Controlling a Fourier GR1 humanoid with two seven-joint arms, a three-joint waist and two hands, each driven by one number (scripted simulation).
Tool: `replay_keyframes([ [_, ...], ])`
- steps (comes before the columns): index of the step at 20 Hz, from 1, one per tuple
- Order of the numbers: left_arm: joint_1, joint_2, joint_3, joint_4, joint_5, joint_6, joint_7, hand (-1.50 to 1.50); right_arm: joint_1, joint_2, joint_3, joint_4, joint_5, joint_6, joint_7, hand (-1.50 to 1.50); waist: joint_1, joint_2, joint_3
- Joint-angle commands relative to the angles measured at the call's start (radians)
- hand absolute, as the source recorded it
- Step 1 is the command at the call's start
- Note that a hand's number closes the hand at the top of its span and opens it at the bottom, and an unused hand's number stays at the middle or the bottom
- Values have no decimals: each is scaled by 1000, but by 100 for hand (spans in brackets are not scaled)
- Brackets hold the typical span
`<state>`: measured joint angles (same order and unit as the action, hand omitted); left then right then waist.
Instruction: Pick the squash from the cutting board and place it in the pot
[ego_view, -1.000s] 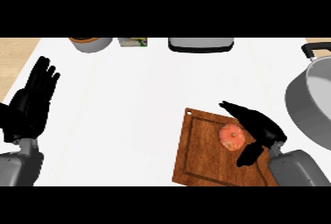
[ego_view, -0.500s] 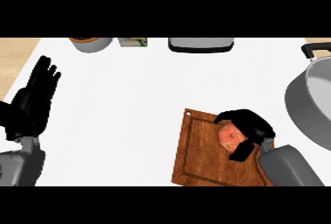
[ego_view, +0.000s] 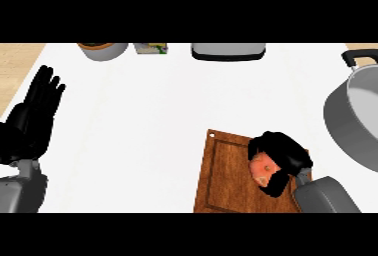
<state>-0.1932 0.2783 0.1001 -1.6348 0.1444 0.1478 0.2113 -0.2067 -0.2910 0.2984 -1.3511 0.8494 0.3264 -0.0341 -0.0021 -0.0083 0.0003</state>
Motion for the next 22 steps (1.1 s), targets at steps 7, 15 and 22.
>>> replay_keyframes([
  [7,-33,-8,18,44,-2,-14,21,0,345,101,198,-426,129,-5,277,150,-5,7,-1],
  [15,-9,-17,0,14,-31,7,17,0,508,111,159,-811,110,-129,326,150,-28,3,0],
  [22,15,-1,22,-4,-9,-13,20,0,469,157,-10,-1080,137,-219,424,150,-14,3,-1],
])
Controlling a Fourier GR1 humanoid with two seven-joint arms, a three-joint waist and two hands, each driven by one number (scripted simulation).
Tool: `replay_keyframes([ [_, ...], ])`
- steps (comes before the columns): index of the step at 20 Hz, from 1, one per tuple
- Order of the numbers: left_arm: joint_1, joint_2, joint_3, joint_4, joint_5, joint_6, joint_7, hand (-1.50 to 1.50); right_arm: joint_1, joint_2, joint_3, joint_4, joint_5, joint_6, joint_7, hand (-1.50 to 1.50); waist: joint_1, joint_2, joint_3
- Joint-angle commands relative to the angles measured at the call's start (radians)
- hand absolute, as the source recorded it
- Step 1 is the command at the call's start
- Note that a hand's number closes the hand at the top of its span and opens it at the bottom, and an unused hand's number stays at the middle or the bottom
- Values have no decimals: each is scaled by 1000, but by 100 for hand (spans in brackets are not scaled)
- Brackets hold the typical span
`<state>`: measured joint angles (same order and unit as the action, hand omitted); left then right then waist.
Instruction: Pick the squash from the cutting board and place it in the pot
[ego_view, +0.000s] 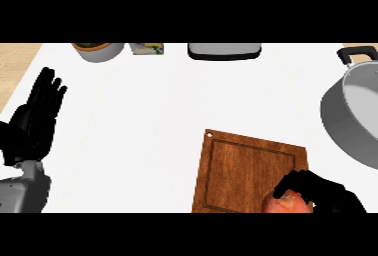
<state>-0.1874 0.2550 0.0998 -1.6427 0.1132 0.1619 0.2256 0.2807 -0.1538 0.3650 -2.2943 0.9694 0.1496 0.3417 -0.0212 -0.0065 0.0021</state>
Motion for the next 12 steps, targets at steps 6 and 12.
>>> replay_keyframes([
  [6,12,-21,-11,4,-15,0,-30,0,-28,-7,-347,-162,-138,-78,4,150,7,5,-1],
  [12,3,-6,8,9,-8,-3,4,0,-142,-44,-623,-79,-356,10,-5,150,6,4,-1],
])
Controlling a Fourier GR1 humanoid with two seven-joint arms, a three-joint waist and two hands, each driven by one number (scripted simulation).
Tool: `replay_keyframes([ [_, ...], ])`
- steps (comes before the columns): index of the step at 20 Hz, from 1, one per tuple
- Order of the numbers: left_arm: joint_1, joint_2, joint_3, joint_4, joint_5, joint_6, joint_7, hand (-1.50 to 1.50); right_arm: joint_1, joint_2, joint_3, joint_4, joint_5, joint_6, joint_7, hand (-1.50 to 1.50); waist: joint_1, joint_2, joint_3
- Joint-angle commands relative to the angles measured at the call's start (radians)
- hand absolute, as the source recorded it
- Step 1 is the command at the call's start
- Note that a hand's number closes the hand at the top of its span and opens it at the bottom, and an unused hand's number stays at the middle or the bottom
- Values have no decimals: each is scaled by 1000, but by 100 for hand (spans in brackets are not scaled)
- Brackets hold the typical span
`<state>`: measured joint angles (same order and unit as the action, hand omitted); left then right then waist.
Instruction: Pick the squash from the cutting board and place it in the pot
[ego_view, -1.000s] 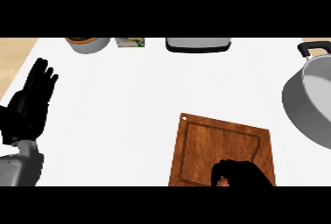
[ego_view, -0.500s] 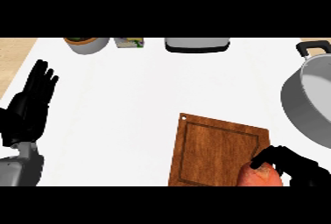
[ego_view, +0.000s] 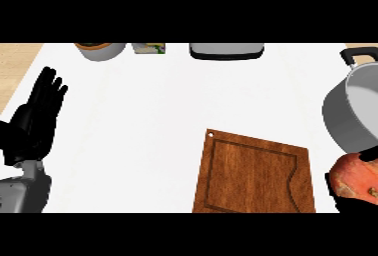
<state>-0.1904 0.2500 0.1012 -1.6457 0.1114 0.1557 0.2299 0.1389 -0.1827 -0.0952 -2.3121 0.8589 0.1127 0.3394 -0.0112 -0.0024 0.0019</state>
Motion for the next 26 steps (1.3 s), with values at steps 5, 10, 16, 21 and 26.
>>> replay_keyframes([
  [5,-6,-7,-9,3,-11,-14,12,0,-119,-88,-345,169,-366,36,-91,150,7,2,-1],
  [10,46,-15,16,-76,14,-21,16,0,-214,-138,-384,400,-369,6,-155,150,15,2,-2],
  [16,-27,0,15,36,26,-49,-5,0,-276,-295,-412,629,-143,-120,-268,150,37,18,-1],
  [21,-11,2,11,4,21,-54,6,0,-374,-338,-399,940,-30,-283,-382,150,38,10,-1],
  [26,4,-57,-38,-5,-42,5,8,0,-515,-392,-415,1302,-62,-365,-537,150,28,7,-1],
])
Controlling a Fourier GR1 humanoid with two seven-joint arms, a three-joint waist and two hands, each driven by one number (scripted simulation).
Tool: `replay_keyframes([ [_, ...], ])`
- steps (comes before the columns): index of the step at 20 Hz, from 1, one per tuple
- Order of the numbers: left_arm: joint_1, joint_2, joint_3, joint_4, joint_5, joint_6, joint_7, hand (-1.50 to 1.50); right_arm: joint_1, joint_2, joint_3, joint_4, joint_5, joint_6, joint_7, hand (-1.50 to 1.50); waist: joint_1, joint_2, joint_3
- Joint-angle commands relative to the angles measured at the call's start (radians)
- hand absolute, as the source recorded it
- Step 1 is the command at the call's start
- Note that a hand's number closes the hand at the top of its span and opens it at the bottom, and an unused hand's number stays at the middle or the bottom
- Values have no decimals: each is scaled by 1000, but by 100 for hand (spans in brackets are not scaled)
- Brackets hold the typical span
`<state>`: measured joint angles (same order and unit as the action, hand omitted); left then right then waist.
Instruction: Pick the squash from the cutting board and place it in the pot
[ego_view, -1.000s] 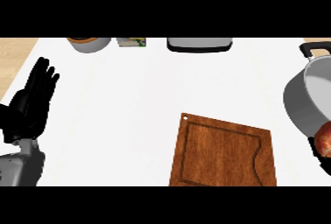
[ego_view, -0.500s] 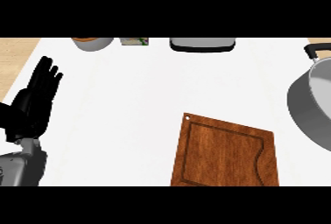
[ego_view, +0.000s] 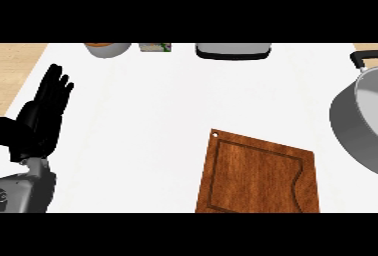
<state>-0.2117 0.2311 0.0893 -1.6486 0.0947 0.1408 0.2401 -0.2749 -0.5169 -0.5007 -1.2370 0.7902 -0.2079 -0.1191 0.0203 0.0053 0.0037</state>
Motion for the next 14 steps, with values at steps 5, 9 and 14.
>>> replay_keyframes([
  [5,-34,-30,-15,39,-31,30,-16,0,-134,-60,-70,489,-77,-25,-169,-150,-2,4,-1],
  [9,-16,-37,-30,4,-22,25,24,0,-246,-46,-49,623,-117,71,-207,-150,10,3,-1],
  [14,-9,-8,9,7,18,-14,-1,0,-291,-39,-127,708,-242,165,-350,-150,11,4,0],
])
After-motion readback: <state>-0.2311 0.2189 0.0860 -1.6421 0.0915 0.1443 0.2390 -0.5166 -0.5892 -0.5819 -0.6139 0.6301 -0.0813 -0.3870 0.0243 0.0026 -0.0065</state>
